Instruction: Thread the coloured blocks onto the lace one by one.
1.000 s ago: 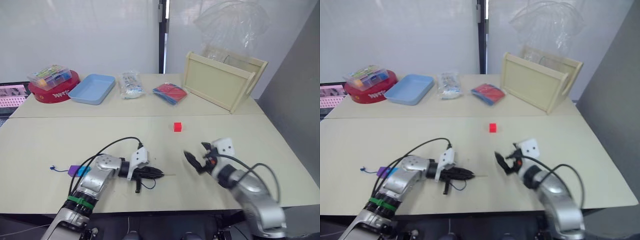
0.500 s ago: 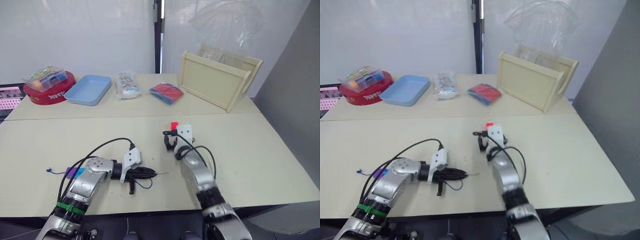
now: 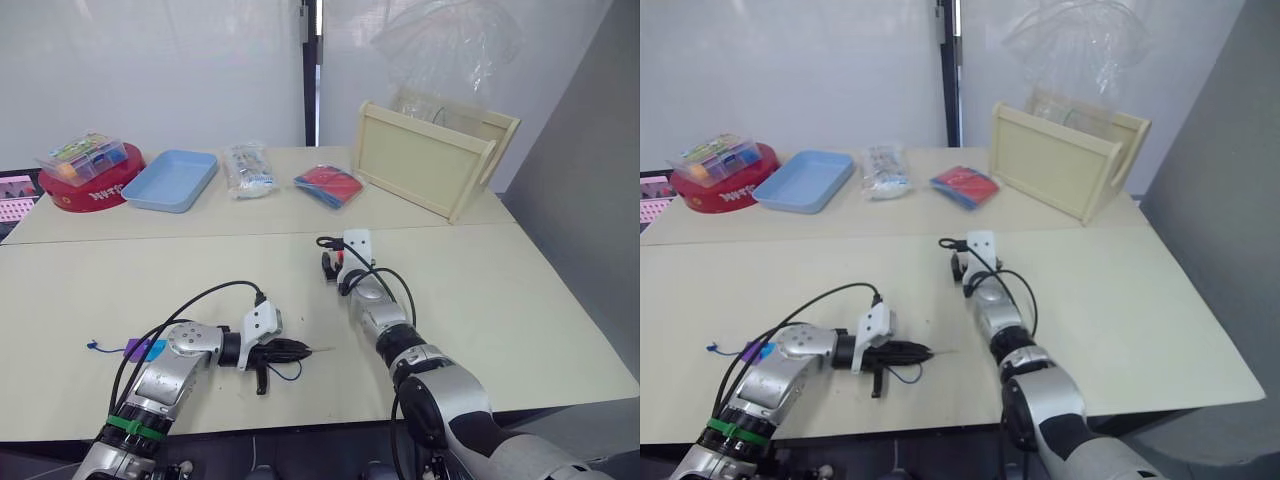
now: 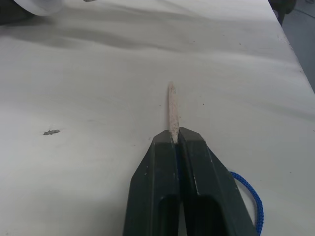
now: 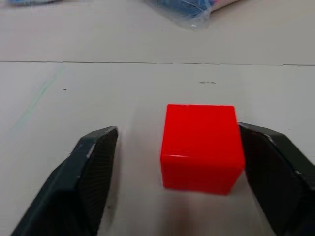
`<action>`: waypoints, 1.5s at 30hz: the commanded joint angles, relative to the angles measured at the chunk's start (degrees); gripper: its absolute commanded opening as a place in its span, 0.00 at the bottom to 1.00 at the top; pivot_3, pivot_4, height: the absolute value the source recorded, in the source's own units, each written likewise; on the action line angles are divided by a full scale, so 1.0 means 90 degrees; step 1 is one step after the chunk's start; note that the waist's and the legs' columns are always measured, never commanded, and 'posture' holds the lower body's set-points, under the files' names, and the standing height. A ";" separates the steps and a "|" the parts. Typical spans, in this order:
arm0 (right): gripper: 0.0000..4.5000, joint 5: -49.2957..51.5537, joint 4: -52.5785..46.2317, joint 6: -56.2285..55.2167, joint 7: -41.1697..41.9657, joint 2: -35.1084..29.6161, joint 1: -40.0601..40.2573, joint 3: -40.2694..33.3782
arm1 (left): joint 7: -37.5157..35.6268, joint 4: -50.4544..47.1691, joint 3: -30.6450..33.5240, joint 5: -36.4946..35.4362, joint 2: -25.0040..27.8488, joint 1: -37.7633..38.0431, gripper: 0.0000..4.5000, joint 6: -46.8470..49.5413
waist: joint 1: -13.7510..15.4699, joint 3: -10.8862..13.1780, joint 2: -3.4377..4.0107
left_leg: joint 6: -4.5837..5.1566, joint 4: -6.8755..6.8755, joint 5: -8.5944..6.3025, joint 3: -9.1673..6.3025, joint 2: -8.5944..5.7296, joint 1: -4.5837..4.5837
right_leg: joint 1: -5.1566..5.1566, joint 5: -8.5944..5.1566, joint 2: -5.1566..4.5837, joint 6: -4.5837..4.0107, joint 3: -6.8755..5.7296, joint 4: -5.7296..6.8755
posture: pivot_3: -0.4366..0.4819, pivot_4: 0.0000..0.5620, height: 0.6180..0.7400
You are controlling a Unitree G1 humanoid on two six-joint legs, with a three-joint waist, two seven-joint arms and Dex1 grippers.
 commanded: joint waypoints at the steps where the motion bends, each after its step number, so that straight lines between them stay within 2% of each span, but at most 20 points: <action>1: 0.52 0.0104 0.0046 -0.0168 0.0043 0.0089 -0.0125 -0.0107 | -0.0016 -0.0214 0.0016 -0.0103 0.0036 0.0026 0.00 -0.0001 | -0.0032 0.0000 0.0000 | 0.0000 -0.0002 0.0000 0.0000 0.0000 0.0001 | 0.0000 0.0000 0.0000 0.0000 0.0000 0.0000 | 0.48 0.27 1.00; 4: 0.28 0.0120 0.0042 -0.0229 0.0090 0.0060 -0.0115 -0.0136 | -0.0030 -0.0192 -0.0002 -0.0098 0.0025 0.0004 0.00 -0.0011 | -0.0069 0.0000 0.0000 | -0.0001 -0.0003 0.0001 -0.0001 0.0000 0.0001 | 0.0000 0.0000 0.0000 0.0000 0.0000 0.0001 | 0.48 0.27 1.00; 9: 0.27 0.0101 -0.0166 -0.0538 0.0370 0.0017 0.0021 -0.0082 | -0.0050 -0.0144 -0.0025 -0.0077 0.0010 -0.0016 0.00 -0.0050 | -0.0096 0.0000 0.0000 | -0.0002 -0.0005 0.0001 -0.0002 0.0000 0.0001 | 0.0000 0.0000 0.0001 0.0000 0.0000 0.0001 | 0.48 0.27 1.00; 11: 0.27 0.0084 -0.0768 -0.0557 0.0492 -0.0016 0.0376 0.0006 | -0.0057 -0.0125 -0.0034 -0.0067 0.0008 -0.0017 0.00 -0.0066 | -0.0090 0.0000 0.0000 | -0.0002 -0.0007 0.0001 -0.0003 0.0000 0.0000 | 0.0000 0.0000 0.0001 0.0000 0.0000 0.0001 | 0.48 0.27 1.00; 13: 0.27 -0.0082 -0.2208 -0.0208 0.0533 -0.0057 0.1174 0.0308 | -0.0070 -0.0109 -0.0033 -0.0084 -0.0001 -0.0022 0.00 -0.0056 | -0.0076 -0.0001 0.0001 | -0.0002 -0.0007 0.0001 -0.0006 -0.0001 -0.0004 | 0.0000 0.0000 0.0000 0.0000 0.0000 0.0004 | 0.48 0.27 1.00; 17: 0.27 -0.0531 -0.6031 0.1033 0.0655 -0.0219 0.3410 0.1170 | -0.0105 -0.0037 -0.0044 -0.0094 -0.0009 -0.0042 0.00 -0.0081 | -0.0033 -0.0003 0.0005 | -0.0001 -0.0008 0.0001 -0.0012 -0.0002 -0.0027 | -0.0011 0.0000 0.0000 0.0001 -0.0001 0.0007 | 0.48 0.27 1.00; 21: 0.27 -0.0923 -0.8396 0.1720 0.0712 -0.0444 0.5216 0.1891 | -0.0145 0.0067 -0.0090 -0.0110 -0.0031 -0.0136 0.00 -0.0061 | 0.0010 -0.0003 0.0005 | -0.0002 -0.0007 0.0001 -0.0006 -0.0002 -0.0042 | -0.0033 0.0000 0.0001 0.0001 0.0005 0.0002 | 0.48 0.27 1.00; 23: 0.27 -0.1234 -0.9108 0.1812 0.0770 -0.0679 0.6025 0.2304 | -0.0172 0.0129 -0.0133 -0.0102 -0.0049 -0.0219 0.00 -0.0046 | 0.0069 -0.0003 0.0005 | -0.0002 -0.0006 0.0001 -0.0006 -0.0002 -0.0040 | -0.0037 -0.0001 0.0002 0.0001 0.0005 -0.0021 | 0.48 0.27 1.00; 28: 0.27 -0.1218 -0.9783 0.1927 0.0765 -0.0904 0.7295 0.2401 | -0.0277 0.0260 -0.0217 -0.0103 -0.0055 -0.0412 0.00 -0.0042 | 0.0133 -0.0002 0.0003 | -0.0002 -0.0004 0.0001 -0.0003 -0.0002 -0.0041 | -0.0032 -0.0001 0.0003 0.0001 0.0007 -0.0033 | 0.48 0.27 1.00; 39: 0.27 -0.0873 -1.0075 0.2645 0.0798 -0.0681 0.7841 0.2380 | -0.0371 0.0340 -0.0271 -0.0081 -0.0064 -0.0538 0.00 -0.0051 | 0.0223 -0.0003 0.0001 | -0.0003 -0.0002 0.0002 -0.0002 0.0000 -0.0040 | -0.0030 -0.0002 0.0004 0.0000 0.0007 -0.0035 | 0.48 0.27 1.00; 41: 0.49 -0.0824 -1.0107 0.2495 0.0780 -0.0641 0.7901 0.2370 | -0.0370 0.0310 -0.0279 -0.0075 -0.0061 -0.0519 0.00 -0.0042 | 0.0222 -0.0003 0.0000 | -0.0003 -0.0002 0.0002 -0.0002 0.0000 -0.0040 | -0.0029 -0.0002 0.0003 0.0000 0.0008 -0.0035 | 0.48 0.27 1.00; 45: 0.78 -0.0744 -1.0328 0.2438 0.0928 -0.0800 0.7876 0.2239 | -0.0374 0.0310 -0.0286 -0.0070 -0.0058 -0.0533 0.00 -0.0028 | 0.0224 -0.0003 0.0000 | -0.0003 -0.0002 0.0002 -0.0002 -0.0001 -0.0041 | -0.0029 -0.0002 0.0003 0.0000 0.0008 -0.0036 | 0.48 0.27 1.00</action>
